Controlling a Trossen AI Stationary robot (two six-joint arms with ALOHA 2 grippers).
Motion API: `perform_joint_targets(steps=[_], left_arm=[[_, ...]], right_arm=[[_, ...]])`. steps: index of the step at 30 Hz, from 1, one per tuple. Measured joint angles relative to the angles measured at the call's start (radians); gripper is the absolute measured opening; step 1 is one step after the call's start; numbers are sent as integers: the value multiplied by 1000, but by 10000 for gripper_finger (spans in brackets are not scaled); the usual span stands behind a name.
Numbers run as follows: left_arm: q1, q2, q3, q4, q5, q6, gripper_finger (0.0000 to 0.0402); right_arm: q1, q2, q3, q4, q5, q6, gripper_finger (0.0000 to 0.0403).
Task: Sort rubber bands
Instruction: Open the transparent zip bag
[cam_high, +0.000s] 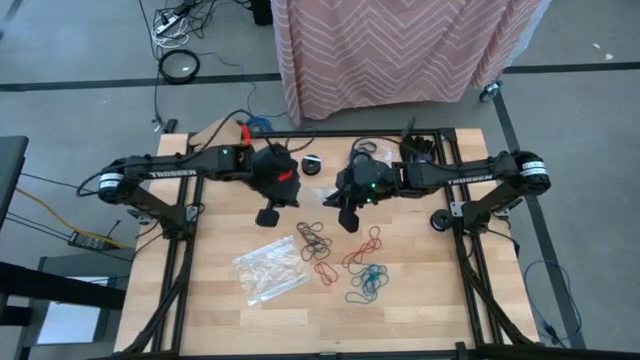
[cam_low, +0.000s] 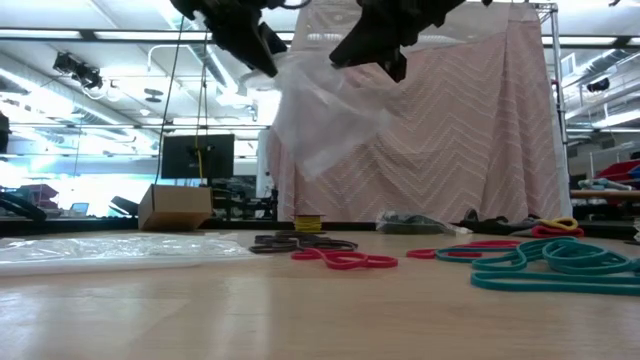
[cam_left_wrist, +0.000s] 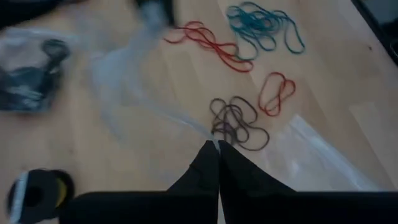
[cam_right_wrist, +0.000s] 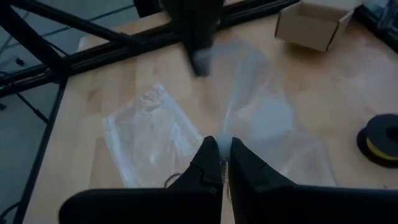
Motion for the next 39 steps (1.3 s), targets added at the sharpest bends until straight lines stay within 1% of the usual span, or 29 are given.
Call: perform_joint_targets(steps=[6,12,14,18,21,25,27,31,34,37,39], left_arm=[[-22,59,0,10,-64,2,1],[-24,73,0,44,-51,1,1],[-30,74,9,56,-30,-3,1],[-48,86,46,83,-29,-5,1],[-49,109,56,55,-26,-6,0],[-50,136,58,-44,-21,-6,0],[-58,141,58,-86,-35,-1,0],[-65,130,58,-94,-90,2,0],[-61,117,58,-101,-111,-6,0],[-60,105,58,-120,-117,-6,0],[-60,100,58,-133,-118,-6,0]], right_arm=[[-35,0,0,63,-96,-20,2],[-41,18,0,45,-134,-22,2],[-44,42,1,73,-145,-21,2],[-50,97,18,83,-181,-20,2],[-48,143,74,67,-192,-36,2],[-46,191,157,28,-199,-70,2],[-47,201,186,14,-209,-82,2],[-54,209,200,-59,-219,-97,2],[-56,206,199,-124,-214,-97,2],[-54,192,198,-139,-215,-97,2],[-53,176,198,-118,-229,-98,3]])
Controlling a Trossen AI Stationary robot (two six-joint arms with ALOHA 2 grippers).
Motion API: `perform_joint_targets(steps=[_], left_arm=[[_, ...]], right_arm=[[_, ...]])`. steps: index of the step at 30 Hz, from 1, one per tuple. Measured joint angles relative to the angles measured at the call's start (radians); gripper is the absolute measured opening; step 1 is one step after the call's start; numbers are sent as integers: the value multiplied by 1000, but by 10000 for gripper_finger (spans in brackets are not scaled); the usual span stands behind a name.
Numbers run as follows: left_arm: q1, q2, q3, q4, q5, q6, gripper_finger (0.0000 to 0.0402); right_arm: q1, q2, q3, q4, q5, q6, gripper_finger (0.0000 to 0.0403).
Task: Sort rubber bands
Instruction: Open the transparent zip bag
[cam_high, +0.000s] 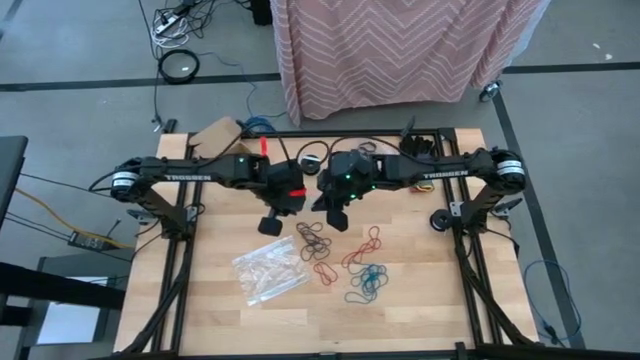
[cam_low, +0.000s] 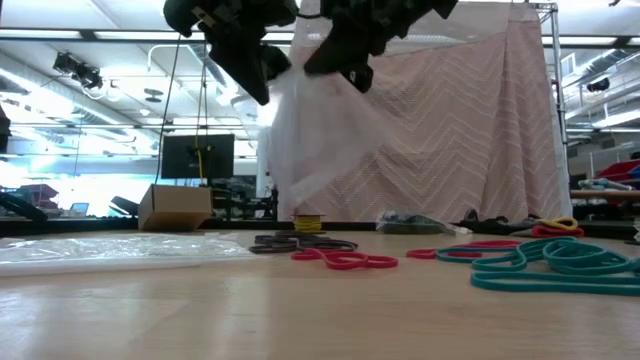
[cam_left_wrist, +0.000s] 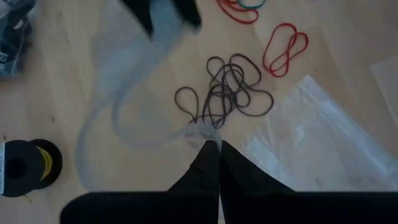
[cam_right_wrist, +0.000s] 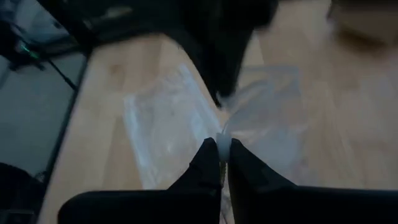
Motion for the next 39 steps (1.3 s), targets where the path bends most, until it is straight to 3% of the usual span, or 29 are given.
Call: perform_joint_targets(steps=[4,10,14,17,22,29,39], left_arm=[[0,-18,0,-19,-17,0,0],[0,-55,0,-43,-40,1,0],[-3,-73,0,-34,-39,6,0],[-18,-77,1,-14,-21,35,0],[-60,-58,1,33,5,66,0],[-72,-54,1,39,-49,69,0],[-70,-54,1,46,-78,88,0]], right_arm=[[1,-27,0,18,-77,-8,31],[2,-87,0,17,-186,-1,127],[2,-115,0,22,-100,1,182],[0,-105,0,47,-14,-3,201],[-28,-57,1,117,-17,-2,197],[-35,14,-1,106,-173,29,170],[-20,21,0,63,-164,64,122]])
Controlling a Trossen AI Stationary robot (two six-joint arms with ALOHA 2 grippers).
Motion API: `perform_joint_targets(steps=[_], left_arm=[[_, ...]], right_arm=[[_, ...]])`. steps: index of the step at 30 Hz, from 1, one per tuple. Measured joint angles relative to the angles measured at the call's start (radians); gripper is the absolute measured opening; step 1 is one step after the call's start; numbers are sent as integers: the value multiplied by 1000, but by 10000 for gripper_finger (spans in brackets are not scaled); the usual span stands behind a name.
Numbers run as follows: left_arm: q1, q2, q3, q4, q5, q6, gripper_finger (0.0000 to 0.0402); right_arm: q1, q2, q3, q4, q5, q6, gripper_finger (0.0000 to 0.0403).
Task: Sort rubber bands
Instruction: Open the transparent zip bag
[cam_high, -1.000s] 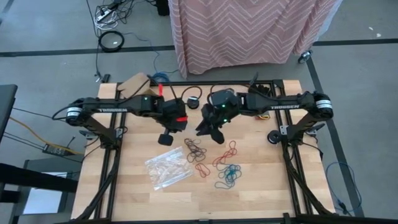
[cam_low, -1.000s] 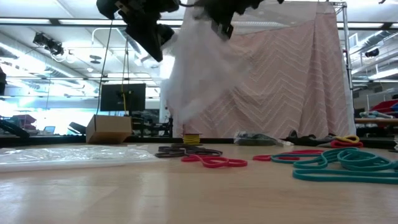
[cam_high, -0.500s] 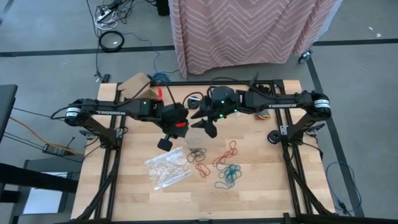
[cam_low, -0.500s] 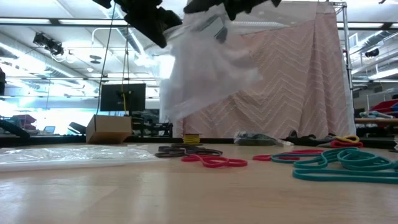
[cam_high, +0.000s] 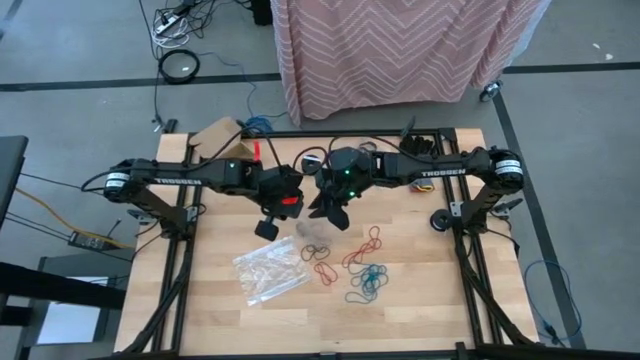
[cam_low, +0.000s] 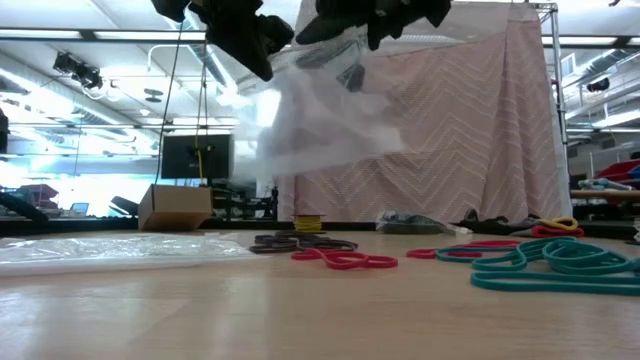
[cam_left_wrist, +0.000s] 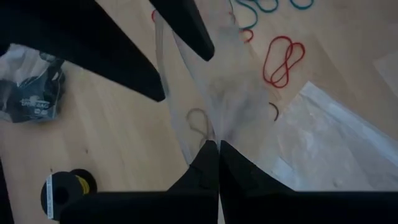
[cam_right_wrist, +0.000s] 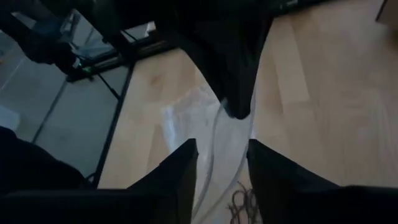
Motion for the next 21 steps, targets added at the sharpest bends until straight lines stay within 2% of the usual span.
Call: perform_joint_targets(steps=[5,10,15,21], left_arm=[[-13,0,0,-5,21,4,0],[-18,0,0,-4,56,9,0],[-22,0,0,30,28,11,0],[-22,0,0,57,12,11,0]], right_arm=[[-14,0,0,60,-15,1,94],[-34,0,0,60,-30,1,97],[-41,0,0,57,-78,1,101],[-34,0,0,16,-57,7,98]])
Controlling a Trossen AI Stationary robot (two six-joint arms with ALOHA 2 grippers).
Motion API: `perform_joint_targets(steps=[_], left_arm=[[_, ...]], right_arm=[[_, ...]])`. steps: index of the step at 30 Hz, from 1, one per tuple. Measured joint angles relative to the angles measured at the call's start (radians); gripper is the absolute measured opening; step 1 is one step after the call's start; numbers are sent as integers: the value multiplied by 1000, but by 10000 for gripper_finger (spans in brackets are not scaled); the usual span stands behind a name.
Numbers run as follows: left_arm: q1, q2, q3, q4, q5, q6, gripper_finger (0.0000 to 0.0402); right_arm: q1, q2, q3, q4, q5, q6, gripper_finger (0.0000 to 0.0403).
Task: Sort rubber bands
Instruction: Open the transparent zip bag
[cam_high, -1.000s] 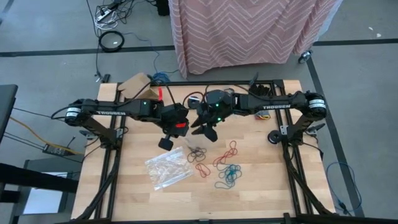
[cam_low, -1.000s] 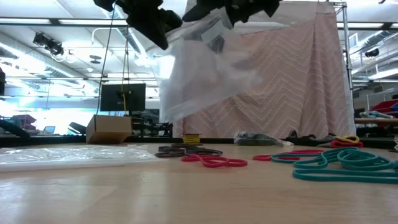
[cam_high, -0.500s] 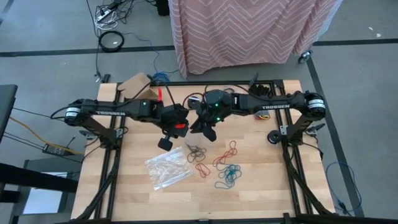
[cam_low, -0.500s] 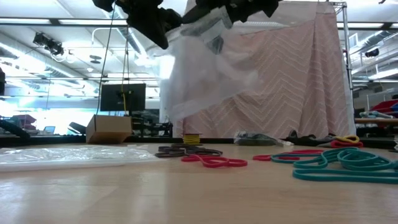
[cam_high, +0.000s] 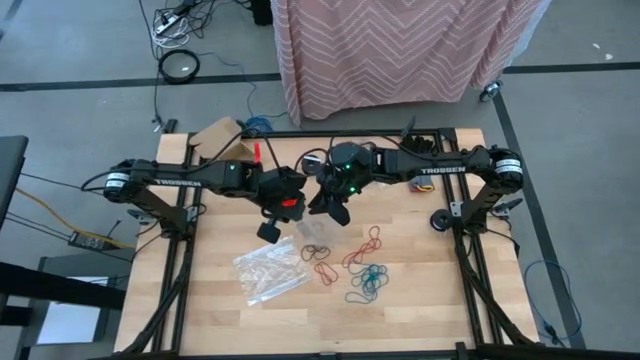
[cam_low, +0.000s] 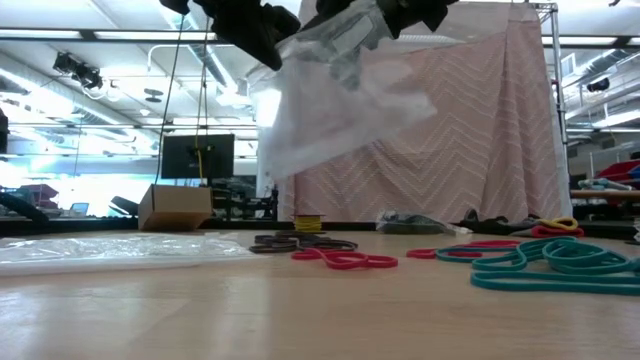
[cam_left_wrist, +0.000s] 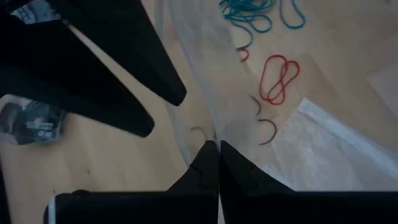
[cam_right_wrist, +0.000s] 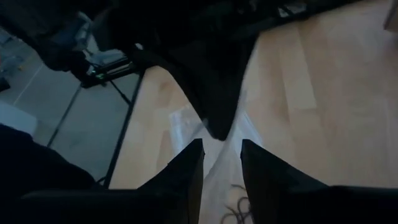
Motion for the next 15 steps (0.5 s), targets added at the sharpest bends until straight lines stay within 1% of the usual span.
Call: perform_joint_targets(steps=[3,7,11,15], left_arm=[[0,0,0,-3,-28,-1,0],[0,0,40,-45,-56,-1,0],[0,0,86,-81,-82,10,0],[0,-2,109,-82,-106,23,0]], right_arm=[[0,0,0,-43,6,2,98],[0,0,0,-96,15,1,98],[0,0,0,-97,9,1,98],[0,0,0,-94,-24,9,95]])
